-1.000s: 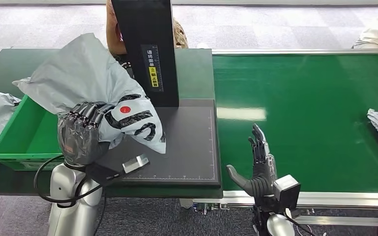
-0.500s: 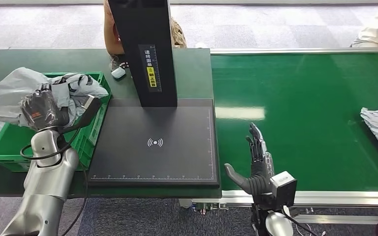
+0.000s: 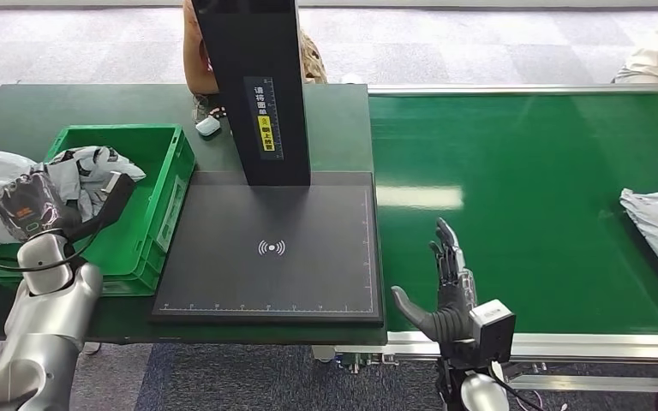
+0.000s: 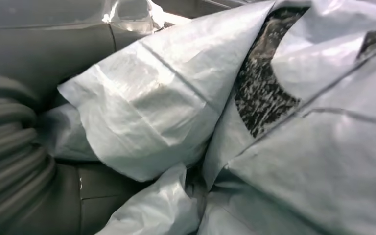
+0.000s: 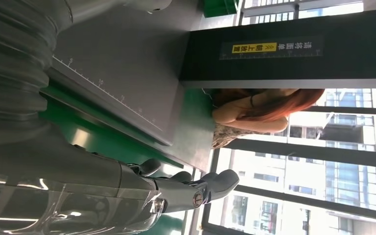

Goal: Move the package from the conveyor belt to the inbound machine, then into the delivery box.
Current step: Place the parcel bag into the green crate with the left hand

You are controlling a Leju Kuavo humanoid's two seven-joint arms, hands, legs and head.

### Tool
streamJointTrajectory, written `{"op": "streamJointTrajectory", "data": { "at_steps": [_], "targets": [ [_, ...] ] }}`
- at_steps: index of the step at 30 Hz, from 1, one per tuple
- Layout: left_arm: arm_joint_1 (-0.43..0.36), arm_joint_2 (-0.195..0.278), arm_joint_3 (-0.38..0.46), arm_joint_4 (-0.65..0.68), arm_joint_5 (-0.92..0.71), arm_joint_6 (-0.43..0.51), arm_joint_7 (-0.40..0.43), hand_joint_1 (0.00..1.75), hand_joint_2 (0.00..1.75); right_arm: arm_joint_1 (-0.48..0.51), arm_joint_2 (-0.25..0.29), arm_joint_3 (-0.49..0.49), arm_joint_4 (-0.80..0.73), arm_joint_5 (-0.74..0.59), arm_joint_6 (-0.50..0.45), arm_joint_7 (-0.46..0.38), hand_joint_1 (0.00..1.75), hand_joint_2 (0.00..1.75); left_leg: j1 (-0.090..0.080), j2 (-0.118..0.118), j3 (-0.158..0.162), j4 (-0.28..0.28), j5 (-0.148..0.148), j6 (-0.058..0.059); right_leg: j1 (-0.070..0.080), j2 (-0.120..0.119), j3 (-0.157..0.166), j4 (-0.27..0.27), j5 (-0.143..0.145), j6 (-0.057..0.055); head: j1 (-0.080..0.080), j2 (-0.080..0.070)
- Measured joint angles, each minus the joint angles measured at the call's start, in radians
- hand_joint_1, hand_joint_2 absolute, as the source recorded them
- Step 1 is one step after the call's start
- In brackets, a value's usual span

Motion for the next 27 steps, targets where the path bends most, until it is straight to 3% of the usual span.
{"op": "streamJointTrajectory", "data": {
  "at_steps": [1,2,5,7,8,10,11,12,14,18,21,25,27],
  "targets": [
    [-0.005,-0.003,-0.001,0.015,-0.001,0.000,-0.011,0.85,1.75,0.000,-0.001,0.001,0.000,-0.002,-0.003,0.000,0.00,1.75,0.000,0.000,0.000,0.000,0.000,0.000,0.000,0.000,0.000,0.000,0.000,0.000,0.000,0.000],
    [-0.009,-0.008,-0.004,0.027,-0.001,0.000,-0.024,0.98,1.75,0.000,-0.002,0.001,0.000,-0.004,-0.005,0.000,0.00,1.75,0.000,0.000,0.000,0.000,0.000,0.000,0.000,0.000,0.001,0.000,0.000,0.000,0.000,0.000],
    [-0.011,-0.028,-0.016,0.040,0.006,0.001,-0.069,1.70,1.75,0.000,-0.003,0.002,0.000,-0.008,-0.008,0.000,0.00,1.75,0.000,0.000,0.000,0.000,0.000,0.000,0.000,0.000,0.001,0.000,0.001,0.001,0.000,0.000],
    [0.003,-0.043,-0.029,0.025,0.014,0.002,-0.102,1.75,1.75,0.000,-0.004,0.003,0.000,-0.009,-0.009,0.000,0.00,1.75,0.000,0.000,0.000,0.000,0.000,0.000,0.000,0.000,0.001,0.000,0.001,0.001,0.000,0.000],
    [0.016,-0.051,-0.035,0.004,0.017,0.002,-0.121,1.58,1.75,0.001,-0.005,0.004,0.000,-0.010,-0.009,-0.001,0.00,1.75,0.000,0.000,0.000,0.000,0.000,0.000,0.000,0.000,0.001,0.000,0.001,0.001,0.000,0.000],
    [0.051,-0.068,-0.050,-0.058,0.027,0.003,-0.168,1.01,1.75,0.003,-0.007,0.005,0.000,-0.011,-0.009,-0.002,0.00,1.75,-0.001,0.000,-0.001,0.000,0.000,0.000,-0.001,0.000,0.001,0.000,0.001,0.001,0.000,0.000],
    [0.068,-0.077,-0.056,-0.091,0.033,0.004,-0.192,0.58,1.75,0.003,-0.009,0.006,0.000,-0.012,-0.009,-0.003,0.00,1.75,-0.001,0.000,-0.001,0.000,0.000,0.000,-0.001,0.000,0.001,0.000,0.001,0.001,0.000,0.000],
    [0.084,-0.085,-0.062,-0.122,0.038,0.005,-0.210,0.31,1.75,0.004,-0.010,0.007,0.000,-0.013,-0.009,-0.004,0.00,1.75,-0.001,0.000,-0.001,0.000,0.000,0.000,-0.001,0.000,0.001,-0.001,0.001,0.001,0.000,0.000],
    [0.108,-0.099,-0.070,-0.176,0.049,0.006,-0.235,0.00,1.75,0.005,-0.011,0.008,0.000,-0.014,-0.009,-0.005,0.00,1.75,-0.001,-0.001,-0.001,0.000,0.000,0.000,0.000,0.000,0.001,-0.001,0.001,0.001,0.000,0.000],
    [0.136,-0.125,-0.076,-0.255,0.081,0.007,-0.291,0.00,1.75,0.005,-0.013,0.011,0.005,-0.016,-0.009,-0.012,0.00,1.75,0.000,-0.001,-0.001,0.000,0.000,0.000,0.000,0.000,0.001,0.000,0.001,0.001,0.000,0.000],
    [0.153,-0.154,-0.059,-0.318,0.148,0.008,-0.416,0.00,1.75,0.004,-0.014,0.014,0.012,-0.017,-0.009,-0.016,0.00,1.75,0.000,-0.001,-0.001,0.000,0.000,0.000,0.000,0.000,0.001,0.000,0.001,0.001,0.000,0.000],
    [0.166,-0.226,0.037,-0.415,0.271,0.008,-0.679,0.00,0.00,0.003,-0.014,0.019,0.024,-0.019,-0.010,-0.022,0.00,1.75,0.000,-0.002,-0.001,0.000,0.000,0.001,0.000,-0.001,0.002,0.000,0.001,0.001,0.000,0.000],
    [0.167,-0.266,0.094,-0.447,0.333,0.008,-0.774,0.00,0.00,0.003,-0.014,0.020,0.030,-0.022,-0.013,-0.027,0.00,1.75,-0.001,-0.001,-0.001,0.000,0.000,0.001,0.000,0.000,0.002,0.000,0.001,0.001,0.000,0.000]
  ]
}}
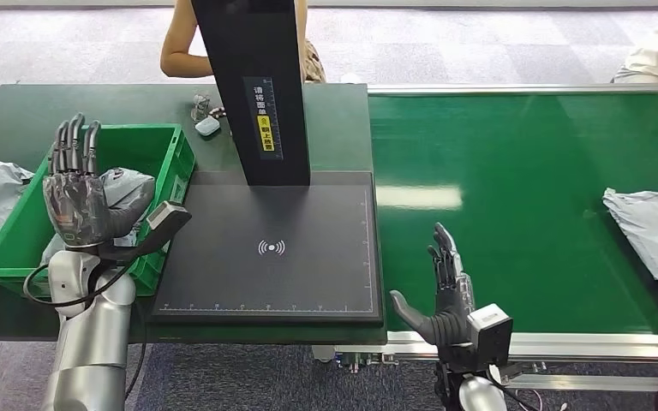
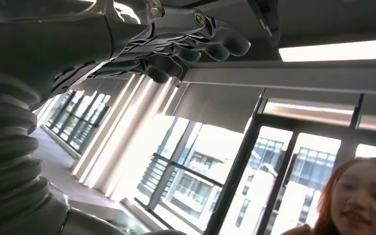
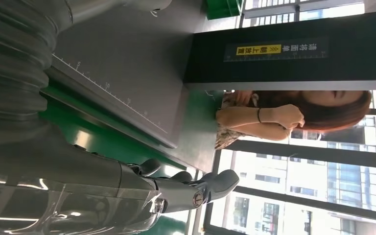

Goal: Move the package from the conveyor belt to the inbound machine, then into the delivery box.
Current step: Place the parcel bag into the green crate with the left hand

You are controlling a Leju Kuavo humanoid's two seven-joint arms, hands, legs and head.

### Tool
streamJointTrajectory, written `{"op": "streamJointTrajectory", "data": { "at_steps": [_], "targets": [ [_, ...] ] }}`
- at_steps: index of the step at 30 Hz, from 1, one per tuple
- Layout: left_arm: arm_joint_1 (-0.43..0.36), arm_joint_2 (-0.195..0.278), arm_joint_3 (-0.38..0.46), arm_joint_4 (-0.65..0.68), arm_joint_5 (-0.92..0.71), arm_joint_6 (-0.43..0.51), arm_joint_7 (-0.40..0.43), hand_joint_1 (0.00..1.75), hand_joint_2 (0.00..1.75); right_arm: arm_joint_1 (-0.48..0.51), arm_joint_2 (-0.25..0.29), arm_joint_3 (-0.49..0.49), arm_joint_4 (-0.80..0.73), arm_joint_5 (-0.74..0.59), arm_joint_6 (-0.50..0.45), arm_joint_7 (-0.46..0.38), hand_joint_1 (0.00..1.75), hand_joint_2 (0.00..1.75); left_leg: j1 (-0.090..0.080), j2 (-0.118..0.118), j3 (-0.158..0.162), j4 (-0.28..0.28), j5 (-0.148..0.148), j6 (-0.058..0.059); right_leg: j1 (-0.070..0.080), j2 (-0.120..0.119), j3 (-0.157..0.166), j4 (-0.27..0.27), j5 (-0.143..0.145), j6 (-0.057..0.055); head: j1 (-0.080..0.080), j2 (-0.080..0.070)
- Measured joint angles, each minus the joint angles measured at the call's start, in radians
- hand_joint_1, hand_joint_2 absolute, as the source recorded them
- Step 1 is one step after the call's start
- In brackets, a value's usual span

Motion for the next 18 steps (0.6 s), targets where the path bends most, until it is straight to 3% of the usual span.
{"op": "streamJointTrajectory", "data": {
  "at_steps": [5,8,12,15,18],
  "targets": [
    [0.001,-0.066,0.103,-0.020,0.050,0.000,-0.051,0.00,0.00,0.005,-0.001,0.004,0.007,-0.003,-0.013,-0.006,0.00,1.75,0.000,-0.001,0.000,0.000,0.000,0.000,0.000,0.000,0.000,0.000,0.000,0.000,0.000,0.000],
    [0.010,-0.082,0.117,-0.031,0.150,0.000,-0.053,0.00,0.00,0.009,-0.002,0.008,0.007,-0.003,-0.014,-0.007,0.00,1.75,0.000,0.000,0.000,0.000,0.000,0.000,0.001,0.000,0.000,0.000,0.000,0.000,0.000,0.000],
    [0.050,-0.078,0.053,-0.037,0.450,-0.037,-0.049,0.00,1.75,0.008,-0.006,0.012,0.011,-0.005,-0.015,-0.009,0.00,1.75,0.000,0.000,0.000,0.000,0.000,-0.001,0.001,0.000,-0.001,0.000,0.000,0.000,0.000,0.000],
    [0.094,-0.046,-0.101,-0.031,0.814,-0.239,-0.006,0.00,1.75,0.003,-0.013,0.013,0.017,-0.015,-0.016,-0.015,0.00,1.75,0.000,-0.002,0.000,0.000,0.000,0.000,0.001,-0.001,0.000,0.000,-0.001,0.001,0.000,0.000],
    [0.149,-0.018,-0.252,-0.031,1.019,-0.480,0.039,0.00,1.75,-0.005,-0.020,0.013,0.026,-0.021,-0.013,-0.019,0.00,1.75,0.000,-0.002,0.000,0.000,0.000,0.000,0.000,-0.001,0.000,0.000,-0.001,0.001,0.000,0.000]
  ]
}}
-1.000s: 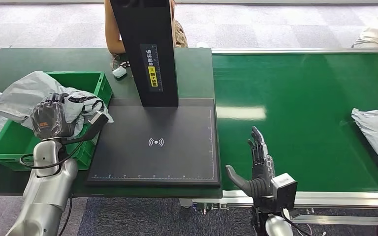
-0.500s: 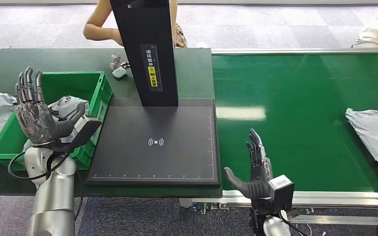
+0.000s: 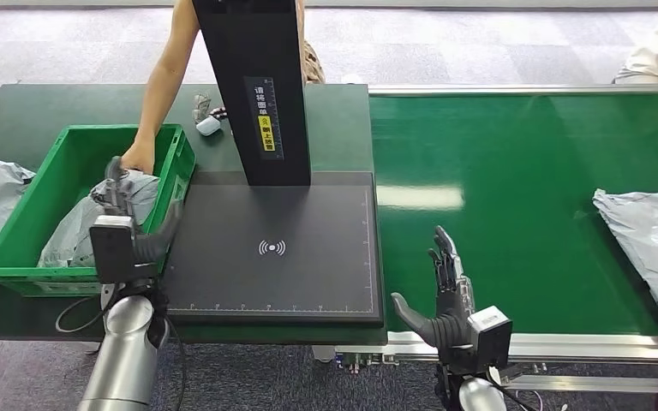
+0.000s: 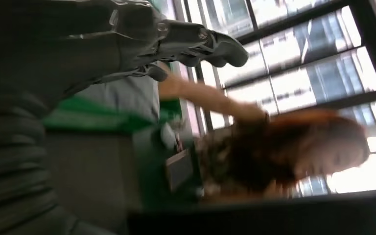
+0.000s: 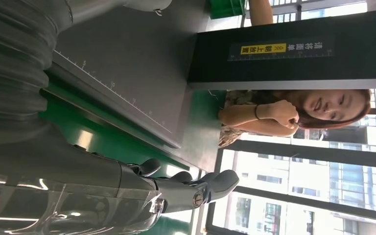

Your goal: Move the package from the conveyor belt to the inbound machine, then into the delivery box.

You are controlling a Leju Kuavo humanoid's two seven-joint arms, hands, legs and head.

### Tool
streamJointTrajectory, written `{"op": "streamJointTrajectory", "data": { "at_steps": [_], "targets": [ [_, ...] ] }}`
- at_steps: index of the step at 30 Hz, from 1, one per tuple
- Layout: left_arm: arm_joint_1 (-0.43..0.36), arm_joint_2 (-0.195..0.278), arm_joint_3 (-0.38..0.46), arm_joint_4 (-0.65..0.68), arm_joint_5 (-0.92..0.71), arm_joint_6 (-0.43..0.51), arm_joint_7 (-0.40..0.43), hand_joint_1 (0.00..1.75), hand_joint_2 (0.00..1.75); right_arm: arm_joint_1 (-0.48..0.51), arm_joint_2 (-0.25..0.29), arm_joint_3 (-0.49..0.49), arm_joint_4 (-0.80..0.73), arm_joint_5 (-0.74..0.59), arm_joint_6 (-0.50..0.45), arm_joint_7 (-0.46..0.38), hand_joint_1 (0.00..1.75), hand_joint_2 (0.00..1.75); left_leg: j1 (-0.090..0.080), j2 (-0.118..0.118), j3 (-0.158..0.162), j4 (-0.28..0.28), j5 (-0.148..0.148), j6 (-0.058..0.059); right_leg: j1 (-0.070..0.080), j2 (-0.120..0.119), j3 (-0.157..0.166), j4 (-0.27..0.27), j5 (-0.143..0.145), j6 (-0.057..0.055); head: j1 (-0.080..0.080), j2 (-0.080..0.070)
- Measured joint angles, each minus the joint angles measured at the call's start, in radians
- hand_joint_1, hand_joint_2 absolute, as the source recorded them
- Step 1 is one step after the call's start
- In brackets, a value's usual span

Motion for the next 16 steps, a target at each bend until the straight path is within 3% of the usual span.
{"op": "streamJointTrajectory", "data": {
  "at_steps": [4,9,12,16],
  "targets": [
    [0.088,0.020,-0.124,-0.006,0.129,-0.263,0.033,0.00,1.75,-0.004,-0.004,0.000,0.013,0.000,0.007,-0.004,0.00,1.75,-0.001,0.001,0.000,0.000,-0.001,0.000,-0.001,0.001,-0.001,0.000,0.000,0.001,0.000,0.000],
    [0.168,0.031,-0.202,-0.020,0.106,-0.427,0.047,0.00,1.75,-0.022,-0.006,0.003,0.031,0.008,0.025,-0.005,0.00,1.75,-0.001,0.000,0.000,0.000,-0.001,0.000,-0.001,0.001,0.000,0.000,-0.001,0.002,0.000,0.000],
    [0.201,0.030,-0.234,-0.023,0.062,-0.470,0.066,0.00,1.75,-0.037,-0.005,0.007,0.041,0.021,0.038,0.001,0.00,1.75,-0.001,0.000,0.000,0.000,-0.001,0.000,-0.001,0.001,0.000,0.000,-0.001,0.001,0.000,0.000],
    [0.225,0.025,-0.248,-0.023,0.029,-0.451,0.081,0.00,1.75,-0.045,-0.005,0.009,0.047,0.030,0.044,0.007,0.00,1.75,-0.001,0.000,0.000,0.000,-0.001,0.000,-0.001,0.000,0.000,0.001,-0.001,0.001,0.000,0.000]
  ]
}}
